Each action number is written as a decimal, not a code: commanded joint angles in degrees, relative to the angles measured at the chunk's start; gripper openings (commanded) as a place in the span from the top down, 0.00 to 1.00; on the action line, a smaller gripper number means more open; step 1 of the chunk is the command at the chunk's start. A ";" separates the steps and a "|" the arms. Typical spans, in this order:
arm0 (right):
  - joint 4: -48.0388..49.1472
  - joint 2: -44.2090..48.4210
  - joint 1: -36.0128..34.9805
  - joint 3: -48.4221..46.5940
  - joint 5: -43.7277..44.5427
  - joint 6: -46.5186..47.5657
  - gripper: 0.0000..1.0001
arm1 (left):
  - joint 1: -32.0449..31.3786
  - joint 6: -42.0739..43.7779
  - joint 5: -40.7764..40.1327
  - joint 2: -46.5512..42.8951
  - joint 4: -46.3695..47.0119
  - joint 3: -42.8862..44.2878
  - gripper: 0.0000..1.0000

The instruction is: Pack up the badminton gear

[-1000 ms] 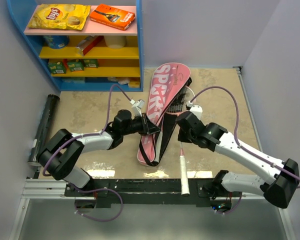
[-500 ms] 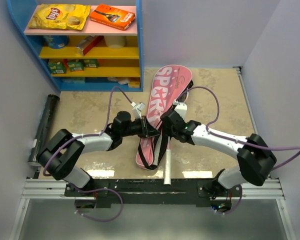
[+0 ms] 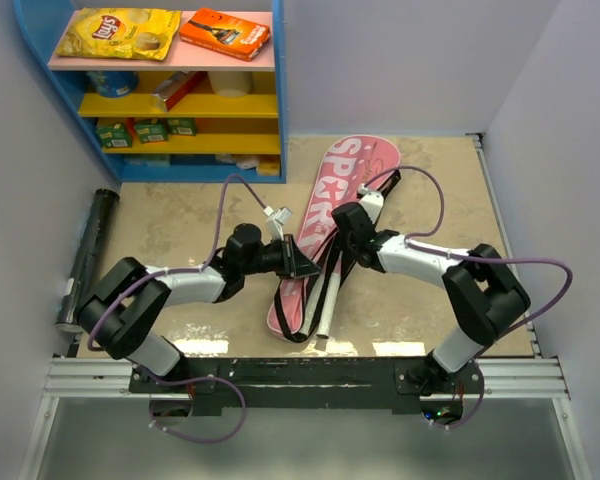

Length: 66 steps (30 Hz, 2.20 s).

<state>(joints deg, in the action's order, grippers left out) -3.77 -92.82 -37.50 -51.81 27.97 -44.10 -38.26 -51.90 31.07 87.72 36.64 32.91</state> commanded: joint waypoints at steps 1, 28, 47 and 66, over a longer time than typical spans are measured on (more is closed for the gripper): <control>7.19 0.79 -0.30 -0.32 -1.77 0.59 0.82 | -0.06 -1.36 2.77 1.57 6.60 0.23 1.00; 0.42 33.14 -1.96 23.32 -34.82 -3.18 0.60 | -0.06 2.59 -0.66 1.75 1.50 4.45 1.00; 22.31 28.57 -8.12 33.88 -33.24 -14.79 0.66 | -0.06 3.30 -1.19 0.96 1.06 3.57 1.00; 28.31 21.07 -9.79 29.49 -30.00 -14.79 0.66 | -0.06 2.24 -0.39 0.08 2.12 2.07 1.00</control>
<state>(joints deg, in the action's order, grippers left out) 27.29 -76.79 -46.89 -19.62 -5.50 -60.38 -38.26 -49.87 28.93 90.94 34.50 34.81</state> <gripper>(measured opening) 0.292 0.087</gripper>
